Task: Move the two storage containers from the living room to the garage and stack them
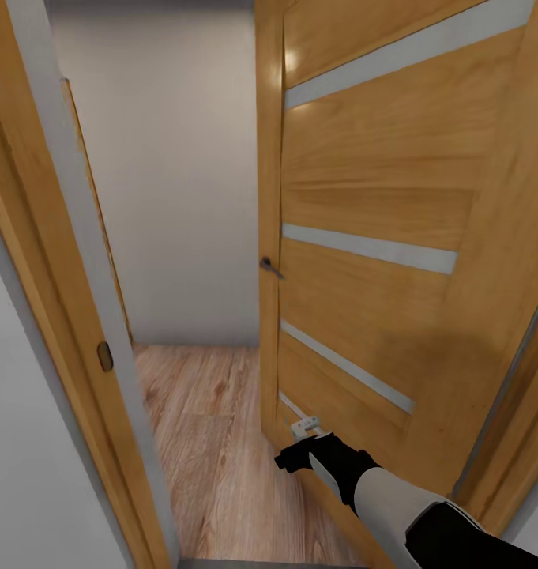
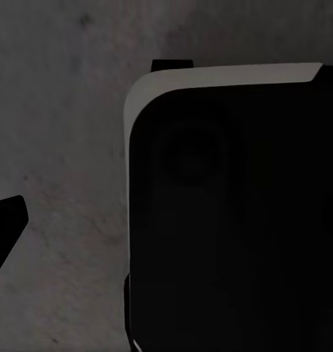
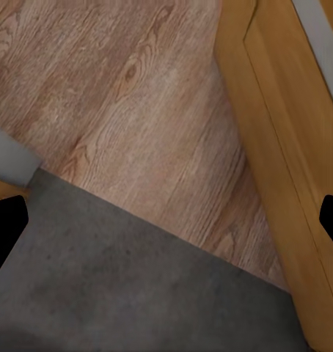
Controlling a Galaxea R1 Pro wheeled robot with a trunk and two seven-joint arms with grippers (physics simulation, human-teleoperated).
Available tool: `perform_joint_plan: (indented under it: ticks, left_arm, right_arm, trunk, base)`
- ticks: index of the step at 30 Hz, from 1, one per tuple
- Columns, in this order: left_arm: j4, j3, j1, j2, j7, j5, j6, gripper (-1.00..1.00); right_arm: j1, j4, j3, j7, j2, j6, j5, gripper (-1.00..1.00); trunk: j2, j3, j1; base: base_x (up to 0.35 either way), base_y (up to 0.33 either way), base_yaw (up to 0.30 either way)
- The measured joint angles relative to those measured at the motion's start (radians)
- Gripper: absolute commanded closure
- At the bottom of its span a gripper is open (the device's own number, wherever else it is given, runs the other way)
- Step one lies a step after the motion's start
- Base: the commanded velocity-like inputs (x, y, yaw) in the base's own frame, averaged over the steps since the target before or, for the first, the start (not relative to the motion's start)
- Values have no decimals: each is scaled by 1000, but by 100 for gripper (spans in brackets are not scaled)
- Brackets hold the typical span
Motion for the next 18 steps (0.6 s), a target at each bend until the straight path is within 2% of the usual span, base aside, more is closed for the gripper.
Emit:
perform_joint_plan:
  ticks: [6, 14, 18]
  left_arm:
    - [0, 1, 0, 1, 0, 0, 0, -100]
    - [0, 1, 0, 0, 0, 1, 0, -100]
    - [0, 1, 0, 1, 0, 1, 0, -100]
  right_arm:
    - [0, 2, 0, 0, 0, -1, 0, -100]
    - [0, 2, 0, 0, 0, -1, 0, -100]
    - [0, 2, 1, 0, 0, -1, 0, -100]
  trunk:
    - [0, 0, 0]
    - [0, 0, 0]
    - [0, 0, 0]
  base:
    - [250, 0, 0]
    - [52, 0, 0]
    - [209, 0, 0]
